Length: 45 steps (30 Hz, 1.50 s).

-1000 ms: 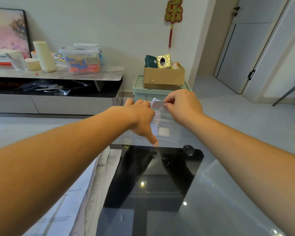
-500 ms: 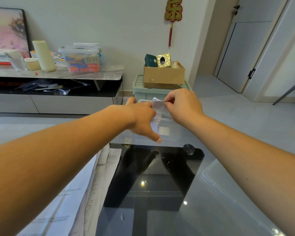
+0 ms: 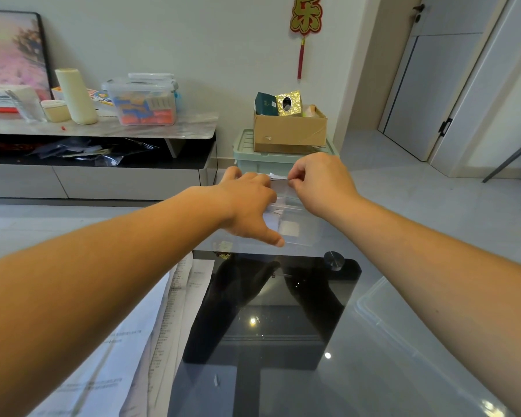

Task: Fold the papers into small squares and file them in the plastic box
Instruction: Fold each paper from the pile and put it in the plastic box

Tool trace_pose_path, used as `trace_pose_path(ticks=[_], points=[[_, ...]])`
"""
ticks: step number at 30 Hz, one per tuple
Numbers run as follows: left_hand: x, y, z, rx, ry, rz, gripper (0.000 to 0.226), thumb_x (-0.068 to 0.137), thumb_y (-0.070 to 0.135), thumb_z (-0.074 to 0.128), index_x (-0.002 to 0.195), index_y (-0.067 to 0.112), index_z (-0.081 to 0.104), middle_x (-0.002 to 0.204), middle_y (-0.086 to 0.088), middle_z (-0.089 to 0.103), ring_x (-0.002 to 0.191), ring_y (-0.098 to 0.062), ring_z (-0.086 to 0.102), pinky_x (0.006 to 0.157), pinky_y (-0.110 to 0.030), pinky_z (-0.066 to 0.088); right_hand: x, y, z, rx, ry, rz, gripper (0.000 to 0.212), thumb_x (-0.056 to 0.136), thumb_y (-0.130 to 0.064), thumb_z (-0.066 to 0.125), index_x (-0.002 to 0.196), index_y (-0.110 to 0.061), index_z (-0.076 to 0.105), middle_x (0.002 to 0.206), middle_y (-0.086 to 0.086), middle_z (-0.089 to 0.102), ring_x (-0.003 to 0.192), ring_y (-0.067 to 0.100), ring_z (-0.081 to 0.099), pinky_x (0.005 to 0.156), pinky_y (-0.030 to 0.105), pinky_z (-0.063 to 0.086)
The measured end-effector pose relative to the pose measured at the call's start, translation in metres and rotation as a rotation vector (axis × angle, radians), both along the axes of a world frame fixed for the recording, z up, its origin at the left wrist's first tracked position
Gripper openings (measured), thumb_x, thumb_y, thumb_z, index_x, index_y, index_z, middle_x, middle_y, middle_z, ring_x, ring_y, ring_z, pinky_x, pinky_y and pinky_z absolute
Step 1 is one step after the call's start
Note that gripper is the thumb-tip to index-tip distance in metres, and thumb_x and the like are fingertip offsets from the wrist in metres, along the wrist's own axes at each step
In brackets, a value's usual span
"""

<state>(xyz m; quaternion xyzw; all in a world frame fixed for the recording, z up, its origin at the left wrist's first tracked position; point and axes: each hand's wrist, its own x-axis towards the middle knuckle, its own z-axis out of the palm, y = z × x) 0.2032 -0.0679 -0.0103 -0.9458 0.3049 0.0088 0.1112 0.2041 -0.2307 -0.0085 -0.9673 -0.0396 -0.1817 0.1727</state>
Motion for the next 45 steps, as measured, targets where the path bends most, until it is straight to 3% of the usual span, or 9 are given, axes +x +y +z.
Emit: trace_pose_path(ticks=[9,12,16,19,23,28,32,45], points=[[-0.002,0.002,-0.006,-0.077,-0.090,0.010,0.091,0.074,0.083,0.057,0.146,0.031,0.040,0.138,-0.004,0.033,0.133,-0.027,0.027,0.114,-0.049,0.026,0.008,0.009,0.008,-0.234,0.098,0.136,0.016,0.086,-0.010,0.067,0.090,-0.020,0.080,0.089,0.005,0.074,0.085,0.027,0.066,0.079,0.038,0.057],[-0.002,0.005,-0.009,-0.118,-0.138,-0.008,0.099,0.071,0.080,0.064,0.147,0.025,0.033,0.140,-0.005,0.032,0.132,-0.027,0.029,0.114,-0.048,0.028,0.006,0.007,0.009,-0.173,0.131,0.163,0.018,0.088,-0.010,0.066,0.096,-0.019,0.080,0.091,0.006,0.074,0.085,0.027,0.065,0.079,0.040,0.057],[-0.001,0.005,-0.010,-0.122,-0.127,-0.018,0.105,0.073,0.078,0.065,0.152,0.021,0.025,0.149,-0.003,0.034,0.138,-0.027,0.031,0.117,-0.048,0.024,0.003,0.002,0.008,-0.067,0.117,0.177,0.021,0.092,-0.012,0.068,0.111,-0.016,0.076,0.107,0.005,0.074,0.098,0.023,0.066,0.090,0.038,0.055],[-0.001,0.003,-0.009,-0.102,-0.105,-0.003,0.102,0.074,0.079,0.062,0.152,0.022,0.029,0.150,-0.003,0.035,0.139,-0.027,0.031,0.118,-0.049,0.023,-0.001,-0.001,0.009,-0.015,0.105,0.201,0.025,0.093,-0.012,0.067,0.117,-0.015,0.072,0.112,0.004,0.073,0.103,0.019,0.065,0.091,0.031,0.051],[0.000,0.000,-0.007,-0.036,-0.052,0.020,0.095,0.075,0.082,0.057,0.150,0.027,0.038,0.146,-0.003,0.038,0.138,-0.026,0.032,0.117,-0.051,0.022,-0.008,-0.002,0.010,-0.063,0.087,0.226,0.028,0.097,-0.011,0.052,0.116,-0.017,0.072,0.116,0.001,0.071,0.106,0.020,0.064,0.092,0.033,0.051],[0.000,-0.005,-0.003,0.000,-0.001,0.054,0.097,0.074,0.082,0.058,0.153,0.030,0.035,0.147,-0.005,0.037,0.139,-0.029,0.029,0.116,-0.053,0.023,-0.017,-0.001,0.007,-0.209,0.216,0.249,0.029,0.095,-0.016,0.040,0.098,-0.017,0.069,0.098,0.005,0.069,0.086,0.021,0.060,0.075,0.035,0.051],[0.000,-0.003,-0.003,-0.029,0.008,0.043,0.098,0.074,0.080,0.062,0.152,0.028,0.037,0.148,-0.005,0.034,0.138,-0.028,0.028,0.115,-0.050,0.029,-0.022,0.003,0.005,-0.280,0.185,0.200,0.031,0.098,-0.023,0.036,0.104,-0.019,0.066,0.099,0.004,0.067,0.088,0.023,0.060,0.083,0.042,0.053],[0.002,0.004,-0.003,-0.204,0.061,0.048,0.105,0.070,0.059,0.082,0.153,0.021,0.030,0.152,-0.004,0.034,0.140,-0.026,0.029,0.117,-0.045,0.032,-0.012,-0.001,0.007,-0.076,0.268,0.264,0.034,0.099,-0.013,0.038,0.128,-0.020,0.052,0.126,0.005,0.061,0.109,0.023,0.057,0.095,0.045,0.049]])
